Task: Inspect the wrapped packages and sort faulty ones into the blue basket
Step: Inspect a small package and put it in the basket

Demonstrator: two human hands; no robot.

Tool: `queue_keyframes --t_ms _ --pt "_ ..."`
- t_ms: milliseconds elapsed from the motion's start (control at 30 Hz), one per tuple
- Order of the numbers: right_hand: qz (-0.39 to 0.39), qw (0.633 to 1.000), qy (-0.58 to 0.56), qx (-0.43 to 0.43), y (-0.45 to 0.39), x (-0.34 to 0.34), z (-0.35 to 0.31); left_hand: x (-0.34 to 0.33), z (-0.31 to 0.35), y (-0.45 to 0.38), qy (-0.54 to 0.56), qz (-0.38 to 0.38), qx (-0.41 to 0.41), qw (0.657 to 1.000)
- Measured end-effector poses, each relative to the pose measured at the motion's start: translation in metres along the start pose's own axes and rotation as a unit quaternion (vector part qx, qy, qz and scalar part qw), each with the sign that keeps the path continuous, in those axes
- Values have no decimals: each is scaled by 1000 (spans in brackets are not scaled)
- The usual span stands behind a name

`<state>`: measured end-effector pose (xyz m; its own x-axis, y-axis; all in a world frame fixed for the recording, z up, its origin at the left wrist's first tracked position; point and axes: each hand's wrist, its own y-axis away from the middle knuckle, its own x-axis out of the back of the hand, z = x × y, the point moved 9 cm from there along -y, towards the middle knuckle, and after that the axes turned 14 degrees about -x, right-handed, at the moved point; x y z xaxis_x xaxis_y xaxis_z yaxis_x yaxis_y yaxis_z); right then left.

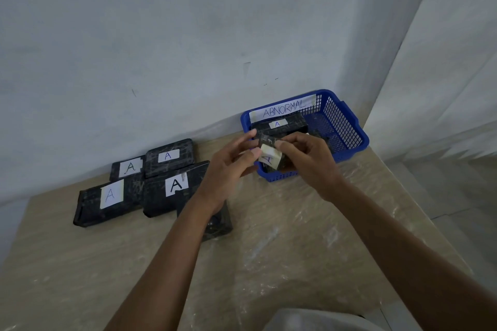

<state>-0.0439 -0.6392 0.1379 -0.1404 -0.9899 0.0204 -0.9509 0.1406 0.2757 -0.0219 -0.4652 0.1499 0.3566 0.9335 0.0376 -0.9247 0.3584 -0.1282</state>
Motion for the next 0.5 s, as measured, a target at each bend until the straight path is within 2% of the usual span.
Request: queue_keyframes --t_ms 100,200,400,500 --pt "-30 992 -59 -109 1 -5 11 -3 10 1 -6 -47 -42 998" --pt "-52 981 -60 -180 4 -10 17 -4 8 1 -35 -70 -40 996" --pt "-66 979 -15 -192 7 -16 17 4 8 -3 -86 -32 -60 994" --pt "-54 990 -10 -130 5 -13 13 6 6 -2 -83 -11 -47 995"
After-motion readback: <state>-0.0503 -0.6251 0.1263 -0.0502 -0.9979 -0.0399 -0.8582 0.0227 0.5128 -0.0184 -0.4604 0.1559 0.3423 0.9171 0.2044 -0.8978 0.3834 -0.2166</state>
